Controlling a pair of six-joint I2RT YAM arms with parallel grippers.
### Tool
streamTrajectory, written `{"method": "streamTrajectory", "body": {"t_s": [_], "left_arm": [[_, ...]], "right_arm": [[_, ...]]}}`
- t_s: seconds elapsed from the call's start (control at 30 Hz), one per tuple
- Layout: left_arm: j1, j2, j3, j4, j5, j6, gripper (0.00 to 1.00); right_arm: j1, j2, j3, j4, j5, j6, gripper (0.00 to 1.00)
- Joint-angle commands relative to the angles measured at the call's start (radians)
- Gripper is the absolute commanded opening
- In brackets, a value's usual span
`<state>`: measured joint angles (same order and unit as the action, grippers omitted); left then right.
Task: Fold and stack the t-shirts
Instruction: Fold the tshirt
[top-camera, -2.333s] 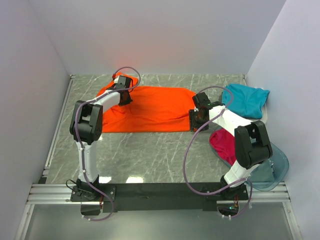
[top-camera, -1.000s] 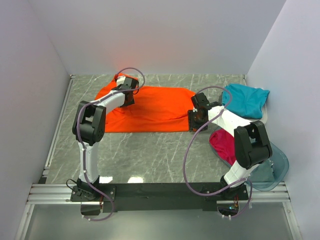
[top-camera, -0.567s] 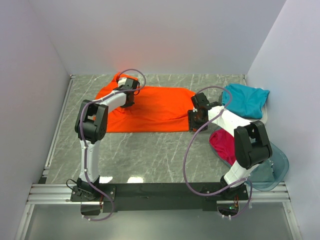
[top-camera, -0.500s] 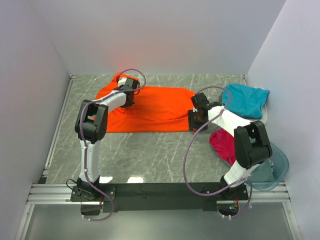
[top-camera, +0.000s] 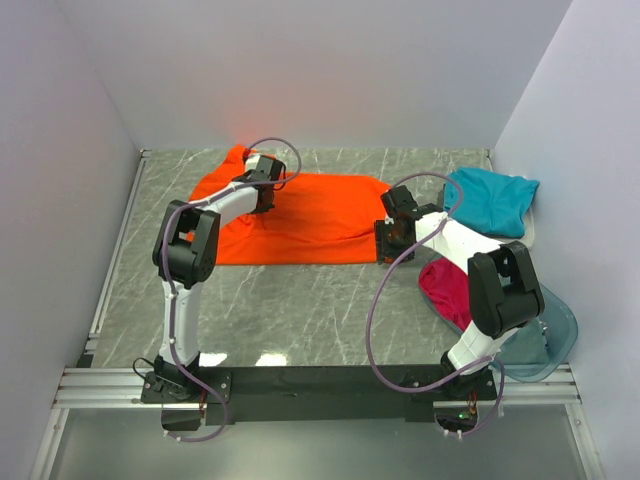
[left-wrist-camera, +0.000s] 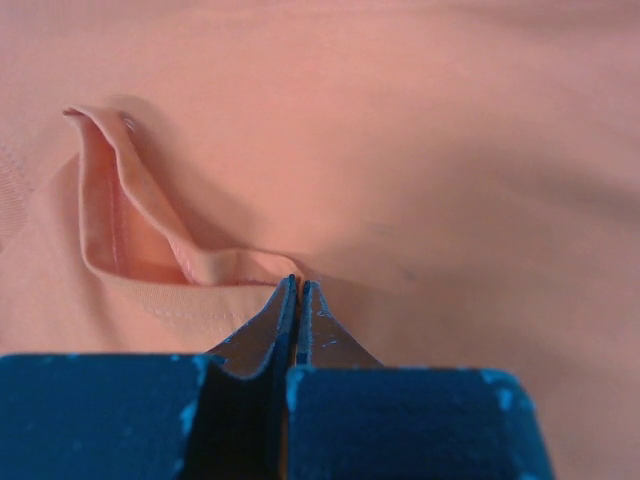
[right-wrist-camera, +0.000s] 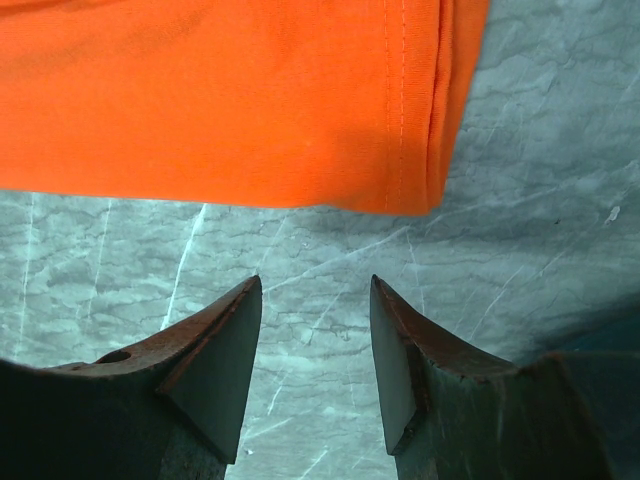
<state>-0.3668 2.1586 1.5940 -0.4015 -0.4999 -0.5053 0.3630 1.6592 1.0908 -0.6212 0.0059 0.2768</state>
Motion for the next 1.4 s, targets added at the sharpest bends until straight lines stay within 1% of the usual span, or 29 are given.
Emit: {"method": "streamTrajectory", "body": {"t_s": [0.0, 0.07, 0.17, 0.2, 0.23, 0.27, 0.37, 0.4, 0.43, 0.47, 0.57, 0.63, 0.67, 0.73, 0.87, 0.97, 1.17, 1.37], "left_arm": [[-0.026, -0.028, 0.053, 0.043, -0.006, 0.047, 0.01], [-0.032, -0.019, 0.066, 0.035, -0.014, 0.05, 0.01], [-0.032, -0.005, 0.092, 0.01, -0.032, 0.045, 0.11], [-0.032, -0.006, 0.09, 0.013, -0.035, 0.044, 0.18], [-0.032, -0.011, 0.086, 0.021, -0.035, 0.047, 0.21], [-0.032, -0.026, 0.081, 0.041, -0.025, 0.051, 0.3], [-0.032, -0.061, 0.075, 0.059, 0.0, 0.05, 0.45], [-0.032, -0.071, 0.076, 0.065, 0.017, 0.047, 0.57], [-0.032, -0.081, 0.073, 0.075, 0.029, 0.047, 0.61], [-0.032, -0.107, 0.069, 0.082, 0.037, 0.045, 0.68], [-0.032, -0.16, 0.041, 0.096, 0.038, 0.019, 0.76], [-0.032, -0.201, -0.003, 0.101, 0.015, -0.005, 0.79], [-0.032, -0.215, -0.02, 0.101, 0.011, -0.034, 0.82], [-0.032, -0.246, -0.08, 0.102, 0.014, -0.062, 0.84], [-0.032, -0.293, -0.196, 0.124, 0.061, -0.122, 0.85], [-0.032, -0.33, -0.316, 0.147, 0.092, -0.143, 0.85], [-0.032, -0.396, -0.475, 0.19, 0.097, -0.16, 0.86], [-0.027, -0.396, -0.551, 0.222, 0.093, -0.167, 0.86]], "right_arm": [[0.01, -0.003, 0.017, -0.002, -0.004, 0.013, 0.55], [0.011, -0.003, 0.017, -0.002, -0.003, 0.013, 0.54], [0.01, -0.003, 0.017, 0.0, 0.0, 0.015, 0.55], [0.01, -0.003, 0.018, 0.0, 0.002, 0.016, 0.55], [0.01, 0.002, 0.021, -0.002, 0.0, 0.013, 0.55], [0.01, 0.002, 0.026, -0.005, 0.005, 0.015, 0.55], [0.01, 0.001, 0.037, -0.014, 0.012, 0.013, 0.55], [0.007, -0.002, 0.044, -0.018, 0.016, 0.013, 0.55], [0.01, -0.004, 0.05, -0.02, 0.017, 0.013, 0.55], [0.01, -0.004, 0.063, -0.021, 0.019, 0.015, 0.55], [0.008, -0.001, 0.093, -0.028, 0.026, 0.013, 0.55], [0.01, 0.02, 0.119, -0.034, 0.035, 0.009, 0.55], [0.008, 0.031, 0.147, -0.035, 0.037, 0.006, 0.55], [0.008, 0.071, 0.178, -0.037, 0.045, 0.002, 0.55], [0.005, 0.151, 0.253, -0.051, 0.094, 0.004, 0.55], [-0.002, 0.218, 0.276, -0.063, 0.138, 0.009, 0.55], [-0.016, 0.255, 0.268, -0.058, 0.203, 0.021, 0.55], [-0.038, 0.258, 0.248, -0.041, 0.235, 0.029, 0.56]]}}
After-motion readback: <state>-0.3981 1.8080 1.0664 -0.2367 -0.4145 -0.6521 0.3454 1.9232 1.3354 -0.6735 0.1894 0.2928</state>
